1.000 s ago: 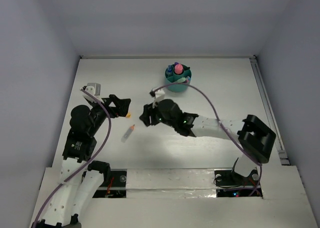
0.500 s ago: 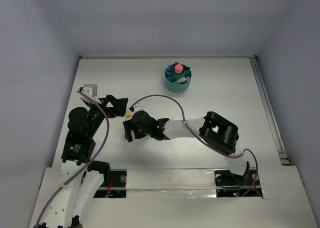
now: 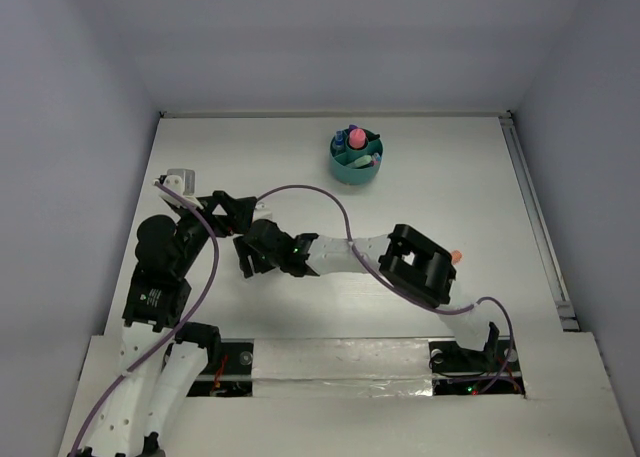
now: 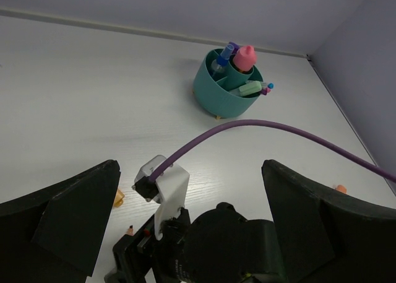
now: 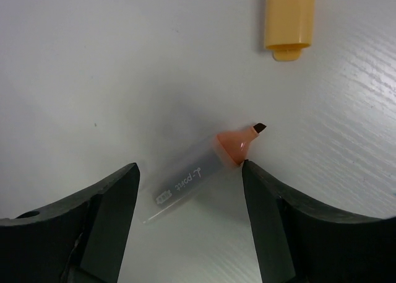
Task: Sort the stationery into containers
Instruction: Pick up the pen from the center of the board.
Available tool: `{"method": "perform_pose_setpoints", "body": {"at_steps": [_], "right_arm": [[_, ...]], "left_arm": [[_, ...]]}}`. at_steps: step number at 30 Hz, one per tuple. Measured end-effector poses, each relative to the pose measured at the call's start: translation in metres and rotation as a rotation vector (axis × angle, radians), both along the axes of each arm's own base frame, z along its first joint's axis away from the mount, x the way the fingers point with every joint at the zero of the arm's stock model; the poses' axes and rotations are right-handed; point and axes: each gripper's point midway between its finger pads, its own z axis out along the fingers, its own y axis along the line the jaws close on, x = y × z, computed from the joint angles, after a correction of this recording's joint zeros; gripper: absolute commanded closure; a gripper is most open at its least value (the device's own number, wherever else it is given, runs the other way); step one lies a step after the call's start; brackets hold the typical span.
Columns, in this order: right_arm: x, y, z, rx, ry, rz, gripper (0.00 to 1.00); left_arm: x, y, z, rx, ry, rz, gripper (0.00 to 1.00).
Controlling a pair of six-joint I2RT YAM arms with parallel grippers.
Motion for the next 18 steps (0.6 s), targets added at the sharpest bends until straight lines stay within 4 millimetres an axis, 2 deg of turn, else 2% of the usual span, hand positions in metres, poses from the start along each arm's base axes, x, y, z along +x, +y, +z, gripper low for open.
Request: {"method": "perform_pose_setpoints", "body": {"at_steps": [4, 18], "right_arm": [[0.006, 0.002, -0.003, -0.057, -0.059, -0.015, 0.34], [0.023, -0.034, -0.012, -0.255, -0.193, -0.089, 0.65]], "left_arm": [[-0.001, 0.0, 0.001, -0.001, -0.005, 0.001, 0.01], [-0.001, 0.002, 0.002, -0.001, -0.009, 0.012, 0.01]]}}
